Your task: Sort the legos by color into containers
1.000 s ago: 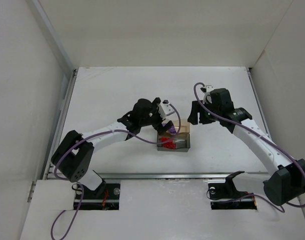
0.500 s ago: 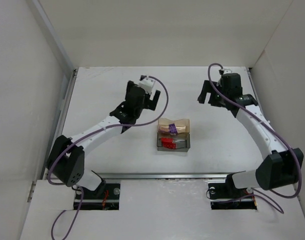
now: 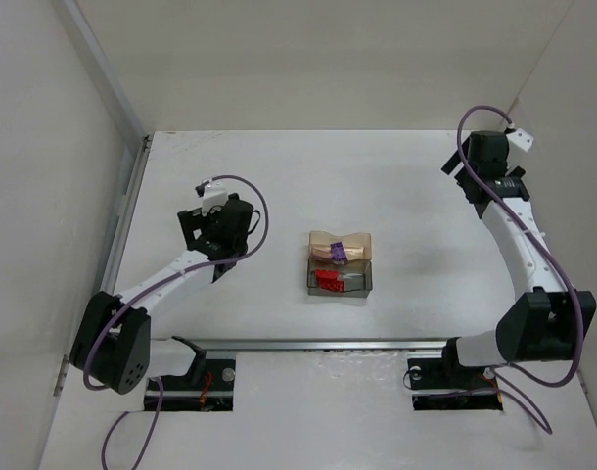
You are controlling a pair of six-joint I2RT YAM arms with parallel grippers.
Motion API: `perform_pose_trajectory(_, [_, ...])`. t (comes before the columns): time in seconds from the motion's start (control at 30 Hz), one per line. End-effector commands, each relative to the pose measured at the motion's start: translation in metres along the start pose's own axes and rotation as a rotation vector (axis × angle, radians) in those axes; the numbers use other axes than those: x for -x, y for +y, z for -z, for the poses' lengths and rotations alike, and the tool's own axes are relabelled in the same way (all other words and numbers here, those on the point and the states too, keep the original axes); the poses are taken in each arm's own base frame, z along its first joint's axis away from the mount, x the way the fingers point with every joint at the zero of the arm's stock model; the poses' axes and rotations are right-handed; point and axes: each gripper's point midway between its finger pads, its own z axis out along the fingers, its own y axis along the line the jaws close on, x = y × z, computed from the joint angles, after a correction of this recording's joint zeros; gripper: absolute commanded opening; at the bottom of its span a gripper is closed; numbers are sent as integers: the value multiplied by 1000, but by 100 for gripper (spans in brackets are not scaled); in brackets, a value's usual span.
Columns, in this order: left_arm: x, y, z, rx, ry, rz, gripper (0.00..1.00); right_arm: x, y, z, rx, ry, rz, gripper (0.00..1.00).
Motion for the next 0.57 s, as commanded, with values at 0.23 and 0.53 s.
perform_pose_trajectory(0.23, [7,10,5,38,-28,169,100,43,2,32,51,-153,-95,99])
perform_pose_trajectory(0.53, [-22,7,6,3,15,163,100,45,10,37,125,-179,-90,99])
